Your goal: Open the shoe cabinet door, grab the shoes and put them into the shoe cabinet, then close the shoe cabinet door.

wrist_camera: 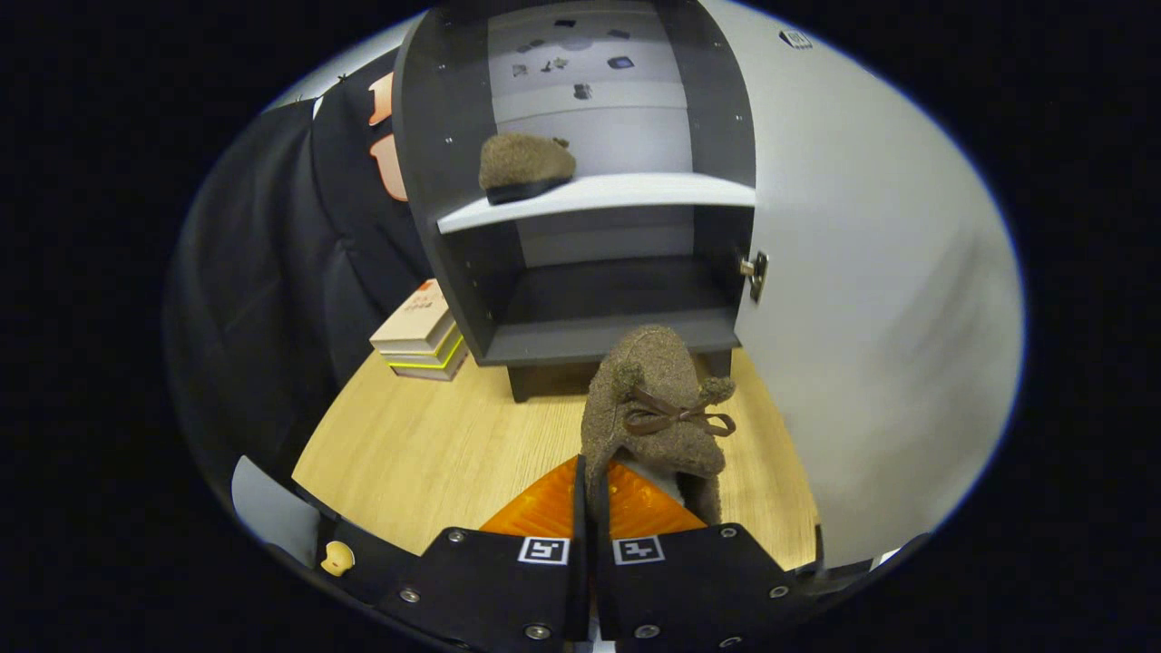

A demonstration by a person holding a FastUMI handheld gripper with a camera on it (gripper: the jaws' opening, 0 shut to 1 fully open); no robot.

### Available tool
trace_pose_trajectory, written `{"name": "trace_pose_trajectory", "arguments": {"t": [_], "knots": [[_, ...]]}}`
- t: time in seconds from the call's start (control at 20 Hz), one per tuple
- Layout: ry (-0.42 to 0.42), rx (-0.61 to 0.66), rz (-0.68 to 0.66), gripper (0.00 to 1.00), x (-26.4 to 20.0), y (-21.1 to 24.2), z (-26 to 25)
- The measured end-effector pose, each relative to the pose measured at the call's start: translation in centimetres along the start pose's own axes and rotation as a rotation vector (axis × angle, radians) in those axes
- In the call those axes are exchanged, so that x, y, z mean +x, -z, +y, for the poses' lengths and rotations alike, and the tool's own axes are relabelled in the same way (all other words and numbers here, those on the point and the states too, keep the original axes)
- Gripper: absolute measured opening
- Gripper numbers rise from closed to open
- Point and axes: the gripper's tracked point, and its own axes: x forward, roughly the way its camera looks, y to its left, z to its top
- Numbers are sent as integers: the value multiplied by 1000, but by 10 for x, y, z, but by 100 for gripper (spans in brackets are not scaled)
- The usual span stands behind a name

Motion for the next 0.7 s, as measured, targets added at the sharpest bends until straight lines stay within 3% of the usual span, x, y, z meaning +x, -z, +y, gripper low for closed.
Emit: {"name": "trace_pose_trajectory", "arguments": {"t": [0.4,0.7], "knots": [[32,-57,-191,3,12,-149,-15],[63,-113,-233,3,55,-236,-35]]}}
